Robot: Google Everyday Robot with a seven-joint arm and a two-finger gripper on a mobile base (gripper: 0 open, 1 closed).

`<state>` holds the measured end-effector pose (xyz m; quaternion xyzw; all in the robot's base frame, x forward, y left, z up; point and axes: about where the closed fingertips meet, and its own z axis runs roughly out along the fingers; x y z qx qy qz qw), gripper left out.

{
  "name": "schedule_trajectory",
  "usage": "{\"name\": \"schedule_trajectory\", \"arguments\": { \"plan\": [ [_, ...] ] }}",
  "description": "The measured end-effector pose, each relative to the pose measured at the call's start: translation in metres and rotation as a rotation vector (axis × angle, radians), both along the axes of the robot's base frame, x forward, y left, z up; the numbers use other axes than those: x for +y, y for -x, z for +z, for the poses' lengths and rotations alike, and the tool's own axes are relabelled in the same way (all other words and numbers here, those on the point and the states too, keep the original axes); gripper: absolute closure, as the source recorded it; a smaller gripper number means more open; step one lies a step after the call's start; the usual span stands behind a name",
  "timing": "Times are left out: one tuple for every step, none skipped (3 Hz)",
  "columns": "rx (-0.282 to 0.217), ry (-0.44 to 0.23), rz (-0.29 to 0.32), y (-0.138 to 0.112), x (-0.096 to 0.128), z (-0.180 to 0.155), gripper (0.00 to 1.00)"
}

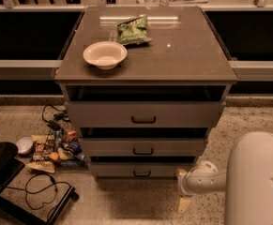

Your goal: Open bottom drawer

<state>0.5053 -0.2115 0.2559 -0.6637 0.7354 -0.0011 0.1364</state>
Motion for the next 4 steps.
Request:
{"name": "schedule_trajectory", "arguments": {
  "plan": [
    [-0.021, 0.014, 0.018, -0.014, -0.002, -0.028, 0.0],
    [-0.052, 0.064, 0.047, -0.044, -0.001, -0.048, 0.0],
    [-0.064, 0.09, 0.055, -0.061, 0.006, -0.06, 0.0],
    [-0.054, 0.11, 0.042, -0.073, 0.019, -0.075, 0.0]
  ]
}}
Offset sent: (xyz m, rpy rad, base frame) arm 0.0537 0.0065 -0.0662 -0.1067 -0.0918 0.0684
